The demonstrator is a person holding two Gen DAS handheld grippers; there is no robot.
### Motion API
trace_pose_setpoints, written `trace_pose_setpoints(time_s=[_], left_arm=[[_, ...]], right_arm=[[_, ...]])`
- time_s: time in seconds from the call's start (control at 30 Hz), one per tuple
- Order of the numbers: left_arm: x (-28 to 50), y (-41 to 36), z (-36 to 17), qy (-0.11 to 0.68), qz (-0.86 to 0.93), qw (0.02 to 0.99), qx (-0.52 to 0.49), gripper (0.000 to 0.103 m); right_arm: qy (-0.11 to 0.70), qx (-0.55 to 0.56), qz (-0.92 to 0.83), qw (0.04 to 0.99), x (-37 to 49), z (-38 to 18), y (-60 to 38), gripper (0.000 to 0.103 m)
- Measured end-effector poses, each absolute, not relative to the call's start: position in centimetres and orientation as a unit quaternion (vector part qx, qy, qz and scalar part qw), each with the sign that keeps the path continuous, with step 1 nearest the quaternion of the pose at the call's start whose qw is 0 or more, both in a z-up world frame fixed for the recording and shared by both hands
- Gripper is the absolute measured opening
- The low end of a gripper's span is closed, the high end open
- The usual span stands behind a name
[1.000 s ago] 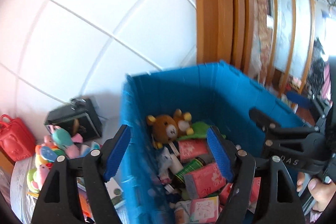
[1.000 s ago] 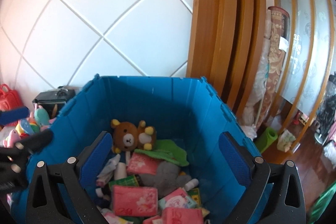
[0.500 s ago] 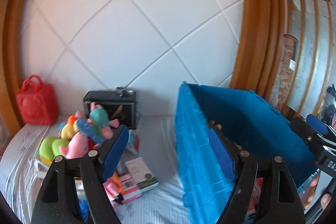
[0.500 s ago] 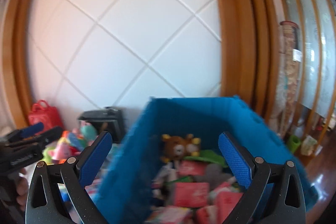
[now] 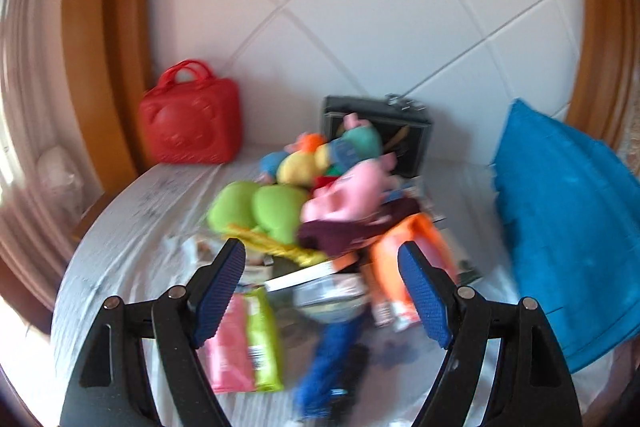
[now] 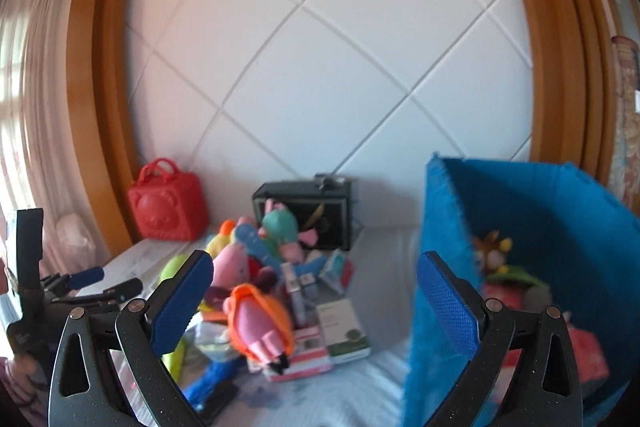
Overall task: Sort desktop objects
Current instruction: 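Move both tools back over the pile toward the pink and green packs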
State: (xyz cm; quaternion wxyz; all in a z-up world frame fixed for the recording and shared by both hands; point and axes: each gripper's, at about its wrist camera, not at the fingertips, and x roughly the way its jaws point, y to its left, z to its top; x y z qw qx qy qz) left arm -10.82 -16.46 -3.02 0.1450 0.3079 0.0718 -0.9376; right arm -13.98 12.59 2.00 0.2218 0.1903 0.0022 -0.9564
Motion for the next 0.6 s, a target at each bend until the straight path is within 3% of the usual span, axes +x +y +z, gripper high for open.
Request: trace_pose_setpoints(time_s=[0.27, 0.6], left_arm=[[-9.6, -26.8, -10.4, 0.090, -0.898, 0.203, 0.380, 0.079], [-11.1, -29.8, -20.3, 0.120, -0.855, 0.155, 0.480, 0.079]], right_arm=[[0.006, 0.295, -0.929, 0.223, -15.5, -5.9, 6.5, 0.103], [0.006, 0.446, -0.865, 0.231, -17.3, -16.5, 0.3, 0.103]])
